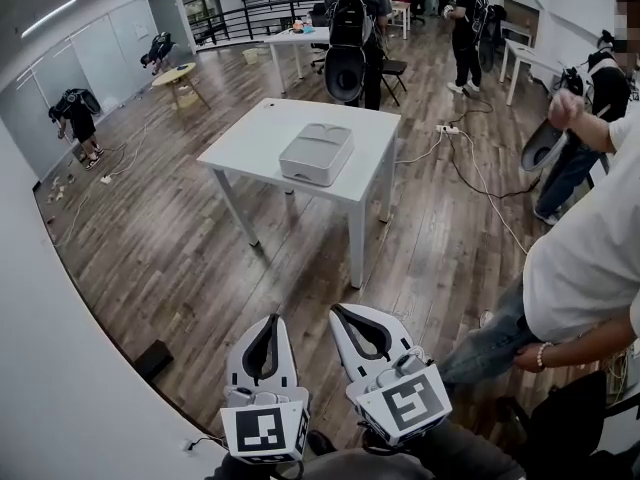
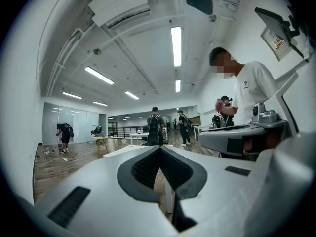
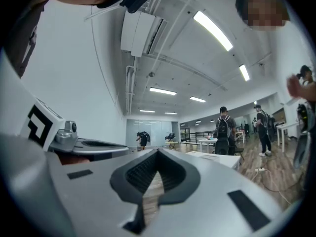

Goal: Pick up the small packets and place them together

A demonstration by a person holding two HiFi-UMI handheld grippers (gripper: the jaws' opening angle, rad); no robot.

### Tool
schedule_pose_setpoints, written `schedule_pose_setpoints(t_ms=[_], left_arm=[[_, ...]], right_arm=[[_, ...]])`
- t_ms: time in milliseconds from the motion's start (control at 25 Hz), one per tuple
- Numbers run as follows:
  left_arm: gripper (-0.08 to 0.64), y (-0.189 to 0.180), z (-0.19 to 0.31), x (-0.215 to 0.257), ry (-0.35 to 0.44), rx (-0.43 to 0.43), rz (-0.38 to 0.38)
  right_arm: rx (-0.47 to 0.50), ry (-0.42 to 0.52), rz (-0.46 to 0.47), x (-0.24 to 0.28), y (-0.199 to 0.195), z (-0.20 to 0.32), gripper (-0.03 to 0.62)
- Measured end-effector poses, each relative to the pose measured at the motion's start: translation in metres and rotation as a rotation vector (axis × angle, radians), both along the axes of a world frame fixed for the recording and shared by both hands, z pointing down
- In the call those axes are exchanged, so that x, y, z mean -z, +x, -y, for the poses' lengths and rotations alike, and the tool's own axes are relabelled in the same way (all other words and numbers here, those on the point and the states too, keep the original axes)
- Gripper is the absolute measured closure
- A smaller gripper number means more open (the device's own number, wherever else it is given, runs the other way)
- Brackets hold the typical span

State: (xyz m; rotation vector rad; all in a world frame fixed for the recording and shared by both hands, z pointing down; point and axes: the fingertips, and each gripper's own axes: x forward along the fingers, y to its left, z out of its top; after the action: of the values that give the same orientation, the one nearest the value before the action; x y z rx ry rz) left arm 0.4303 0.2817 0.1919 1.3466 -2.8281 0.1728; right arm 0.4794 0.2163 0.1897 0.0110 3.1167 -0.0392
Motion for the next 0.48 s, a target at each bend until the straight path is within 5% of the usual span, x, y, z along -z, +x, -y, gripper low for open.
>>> schedule_pose_setpoints(t_ms=[480], left_arm=[[0.565, 0.011, 0.027, -0.013, -0.031, -0.013, -0.01]], right_arm=[[-0.037, -0.078, 0.025, -0.007, 0.018, 0.035, 0.592]])
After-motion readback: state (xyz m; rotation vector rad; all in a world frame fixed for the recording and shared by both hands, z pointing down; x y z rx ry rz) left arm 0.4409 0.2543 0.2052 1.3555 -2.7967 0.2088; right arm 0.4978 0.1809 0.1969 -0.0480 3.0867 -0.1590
